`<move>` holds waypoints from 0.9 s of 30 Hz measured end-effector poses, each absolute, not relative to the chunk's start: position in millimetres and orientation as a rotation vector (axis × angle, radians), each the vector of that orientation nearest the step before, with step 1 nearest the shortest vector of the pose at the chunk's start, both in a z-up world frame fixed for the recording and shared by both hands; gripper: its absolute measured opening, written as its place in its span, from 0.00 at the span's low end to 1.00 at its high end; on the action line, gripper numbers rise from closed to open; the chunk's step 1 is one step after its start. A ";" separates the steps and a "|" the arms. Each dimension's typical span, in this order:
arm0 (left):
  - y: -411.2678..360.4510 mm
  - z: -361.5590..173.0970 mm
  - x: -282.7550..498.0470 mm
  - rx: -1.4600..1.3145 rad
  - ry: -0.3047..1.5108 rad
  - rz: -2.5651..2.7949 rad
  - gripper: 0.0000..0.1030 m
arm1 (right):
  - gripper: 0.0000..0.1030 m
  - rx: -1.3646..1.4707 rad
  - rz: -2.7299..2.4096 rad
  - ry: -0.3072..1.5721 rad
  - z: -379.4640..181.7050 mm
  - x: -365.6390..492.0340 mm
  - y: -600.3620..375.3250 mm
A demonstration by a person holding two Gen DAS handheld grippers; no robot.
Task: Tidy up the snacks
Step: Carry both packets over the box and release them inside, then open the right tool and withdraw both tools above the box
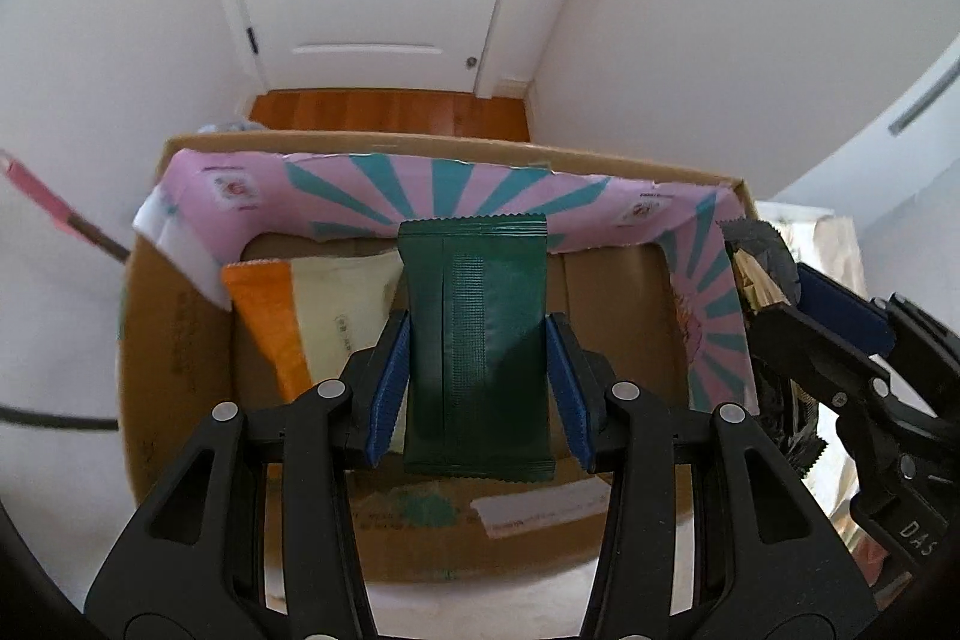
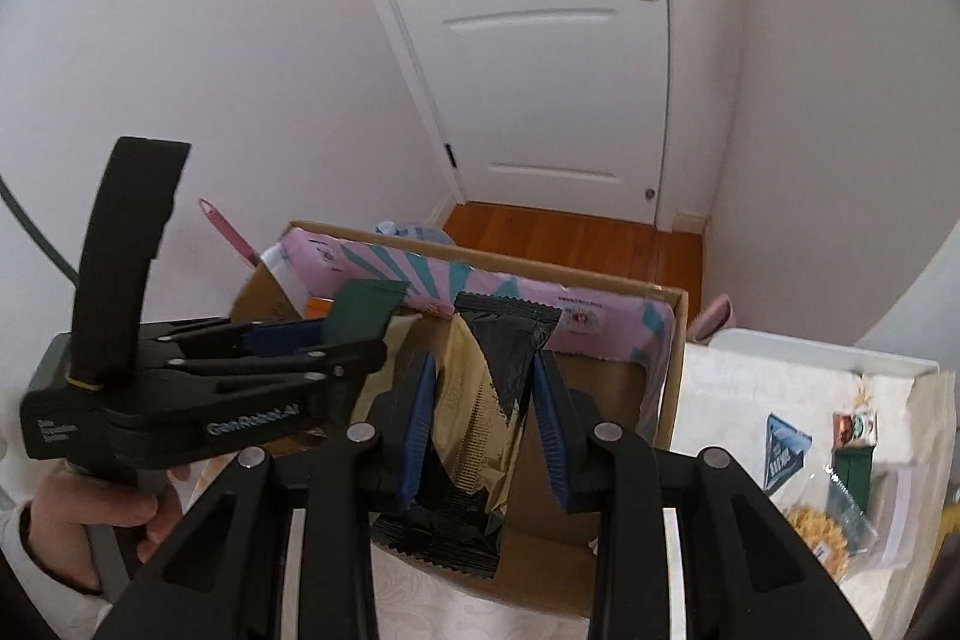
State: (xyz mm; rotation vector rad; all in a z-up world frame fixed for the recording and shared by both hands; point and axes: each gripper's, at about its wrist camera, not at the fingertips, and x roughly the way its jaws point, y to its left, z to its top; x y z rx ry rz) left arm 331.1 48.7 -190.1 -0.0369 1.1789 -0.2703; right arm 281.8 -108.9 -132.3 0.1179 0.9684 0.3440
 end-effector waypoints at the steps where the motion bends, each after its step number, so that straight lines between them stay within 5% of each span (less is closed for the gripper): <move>1: 47.4 -190.7 332.4 -0.027 1.180 -0.270 0.46 | 0.29 0.120 0.335 0.974 -135.1 289.2 -109.8; 3: 44.1 -190.0 333.7 -0.007 1.177 -0.271 0.79 | 0.29 0.128 0.318 0.982 -137.4 290.8 -108.1; 5: 42.8 -187.8 331.0 0.023 1.155 -0.252 0.97 | 0.29 0.141 0.306 0.985 -137.6 287.1 -109.1; 27: 76.7 -156.6 285.0 0.053 1.072 -0.179 0.98 | 0.29 0.153 0.366 1.097 -157.2 313.8 -98.5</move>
